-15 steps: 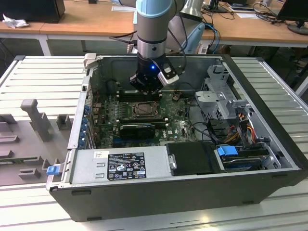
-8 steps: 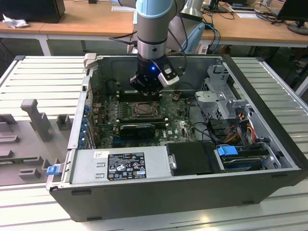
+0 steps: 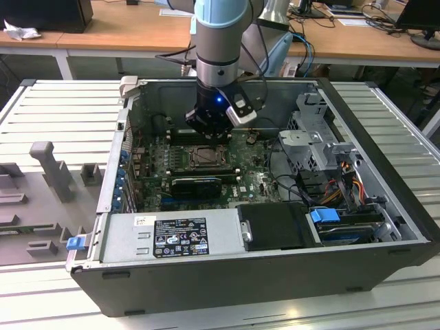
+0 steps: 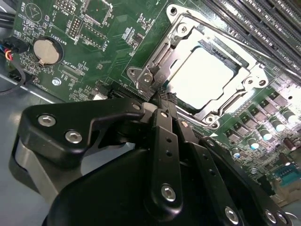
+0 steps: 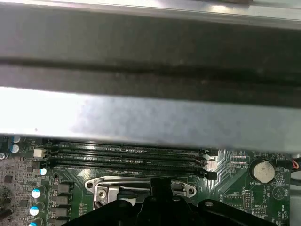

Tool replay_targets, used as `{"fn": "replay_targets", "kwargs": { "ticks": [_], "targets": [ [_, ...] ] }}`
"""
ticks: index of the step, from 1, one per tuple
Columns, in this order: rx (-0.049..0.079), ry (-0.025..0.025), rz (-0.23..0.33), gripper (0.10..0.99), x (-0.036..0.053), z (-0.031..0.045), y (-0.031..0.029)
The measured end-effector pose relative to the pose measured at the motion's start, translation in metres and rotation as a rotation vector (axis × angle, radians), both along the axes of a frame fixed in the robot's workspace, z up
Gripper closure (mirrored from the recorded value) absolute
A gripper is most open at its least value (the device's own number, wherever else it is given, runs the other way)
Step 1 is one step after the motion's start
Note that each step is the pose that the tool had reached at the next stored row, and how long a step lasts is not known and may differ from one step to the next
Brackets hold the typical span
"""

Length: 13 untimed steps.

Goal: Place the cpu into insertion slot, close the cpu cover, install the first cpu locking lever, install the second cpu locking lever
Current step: 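Install the second cpu locking lever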

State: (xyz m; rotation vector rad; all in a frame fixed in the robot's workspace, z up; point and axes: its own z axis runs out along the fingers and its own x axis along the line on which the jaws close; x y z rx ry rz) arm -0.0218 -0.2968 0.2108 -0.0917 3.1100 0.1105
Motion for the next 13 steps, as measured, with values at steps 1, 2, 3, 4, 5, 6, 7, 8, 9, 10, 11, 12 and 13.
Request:
{"fn": "replay_targets", "kwargs": {
  "ticks": [1,2,3,4,5,6,7,8,9,10,11,12,13],
  "targets": [
    [-0.001,0.0001,0.000,0.980,0.0000,0.0003,-0.0005],
    [-0.001,0.0001,0.000,0.980,0.0000,0.0025,-0.0005],
    [-0.003,0.0000,0.000,0.980,0.0001,0.0053,-0.0005],
    [-0.004,-0.0002,0.000,0.980,0.0001,0.0061,-0.0006],
    [-0.005,0.0000,0.000,0.980,0.0000,0.0063,-0.0016],
    [-0.005,0.0000,0.000,0.980,0.0000,0.0063,-0.0024],
    [-0.005,0.0001,0.000,0.980,0.0000,0.0063,-0.0033],
    [-0.005,0.0001,0.000,0.980,0.0000,0.0063,-0.0042],
    [-0.005,0.0000,0.000,0.980,0.0000,0.0062,-0.0052],
    [-0.006,0.0000,0.000,0.980,0.0000,0.0062,-0.0068],
    [-0.006,0.0000,0.000,0.980,0.0000,0.0062,-0.0080],
    [-0.006,0.0000,0.000,0.980,0.0000,0.0062,-0.0098],
    [-0.006,0.0000,0.000,0.980,0.0000,0.0062,-0.0114]
  ]
}}
